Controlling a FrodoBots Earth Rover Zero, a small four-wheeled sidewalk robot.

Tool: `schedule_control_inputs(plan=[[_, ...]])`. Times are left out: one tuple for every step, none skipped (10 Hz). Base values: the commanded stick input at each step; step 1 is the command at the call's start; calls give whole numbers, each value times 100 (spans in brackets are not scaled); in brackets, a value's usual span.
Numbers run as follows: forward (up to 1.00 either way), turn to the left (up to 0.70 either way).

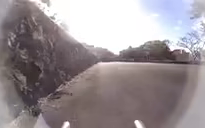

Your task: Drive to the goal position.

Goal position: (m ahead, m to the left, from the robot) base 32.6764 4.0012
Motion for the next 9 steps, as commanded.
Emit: schedule_control_inputs(plan=[[70,-4],[70,-2],[70,-1],[70,0],[70,0],[70,-1],[70,-7],[70,-14],[70,-35]])
